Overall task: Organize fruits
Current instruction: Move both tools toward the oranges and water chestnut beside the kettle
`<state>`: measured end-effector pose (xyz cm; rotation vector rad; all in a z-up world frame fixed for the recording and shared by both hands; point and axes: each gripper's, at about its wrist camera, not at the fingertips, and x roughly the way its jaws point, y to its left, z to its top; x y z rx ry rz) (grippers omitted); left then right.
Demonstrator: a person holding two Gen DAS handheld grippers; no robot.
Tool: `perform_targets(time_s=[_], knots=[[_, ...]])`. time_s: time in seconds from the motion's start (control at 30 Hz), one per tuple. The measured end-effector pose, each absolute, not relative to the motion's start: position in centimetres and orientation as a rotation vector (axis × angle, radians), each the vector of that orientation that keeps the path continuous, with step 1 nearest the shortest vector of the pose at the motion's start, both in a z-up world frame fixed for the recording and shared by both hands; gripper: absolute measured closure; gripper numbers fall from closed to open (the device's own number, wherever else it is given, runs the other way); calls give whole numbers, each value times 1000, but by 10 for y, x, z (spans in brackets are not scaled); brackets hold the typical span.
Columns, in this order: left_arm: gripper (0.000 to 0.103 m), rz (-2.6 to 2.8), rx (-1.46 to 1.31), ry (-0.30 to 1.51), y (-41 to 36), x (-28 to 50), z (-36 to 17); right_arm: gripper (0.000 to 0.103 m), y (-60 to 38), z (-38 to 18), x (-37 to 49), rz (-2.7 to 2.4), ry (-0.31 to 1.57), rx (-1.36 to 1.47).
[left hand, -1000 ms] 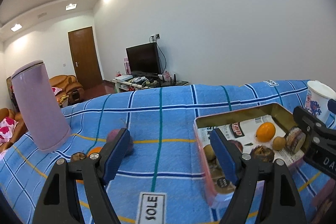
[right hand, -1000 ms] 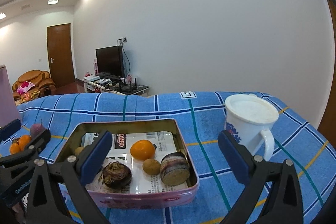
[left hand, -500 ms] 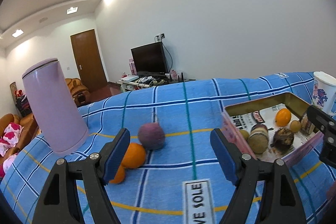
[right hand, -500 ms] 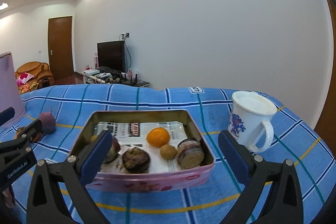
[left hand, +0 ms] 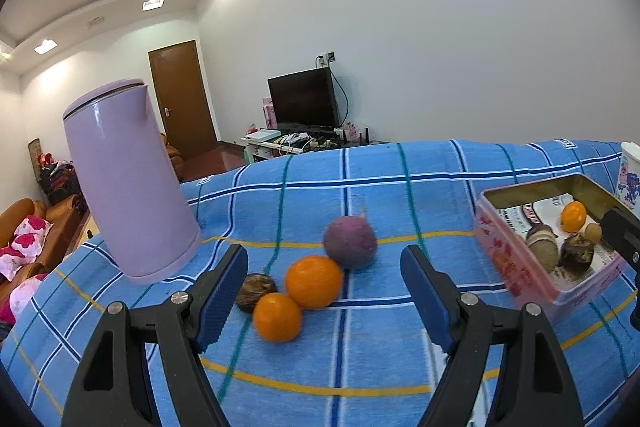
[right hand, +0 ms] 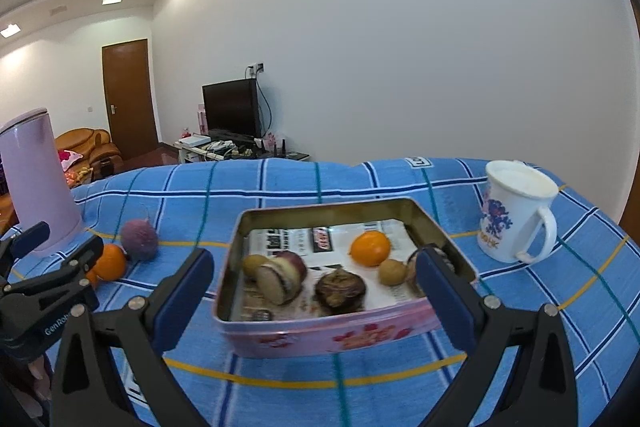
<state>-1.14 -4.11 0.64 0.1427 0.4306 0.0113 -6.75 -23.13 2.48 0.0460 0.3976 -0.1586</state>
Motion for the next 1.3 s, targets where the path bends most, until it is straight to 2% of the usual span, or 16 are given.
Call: perform_targets(time_s=[0.43, 0.5, 0.7, 0.8, 0.93, 1.07, 1.3], knots=[[23, 125, 100, 484, 37, 19, 7, 2, -167, 17, -54, -44, 429, -18], [23, 198, 82, 497, 58, 28, 6, 10, -158, 15, -50, -9, 448, -26], [23, 331, 8, 561, 111, 48, -6, 22, -125, 11, -30, 119, 521, -33], [23, 344, -50, 606, 127, 52, -13, 22, -107, 8, -13, 188, 577, -18], [23, 339, -56, 628, 133, 53, -16, 31, -85, 1, 6, 283, 660, 33], [23, 352, -50, 635, 135, 57, -16, 31, -61, -12, 20, 365, 744, 88], [23, 360, -78, 643, 146, 57, -16, 40, -17, -33, 49, 389, 858, 10]])
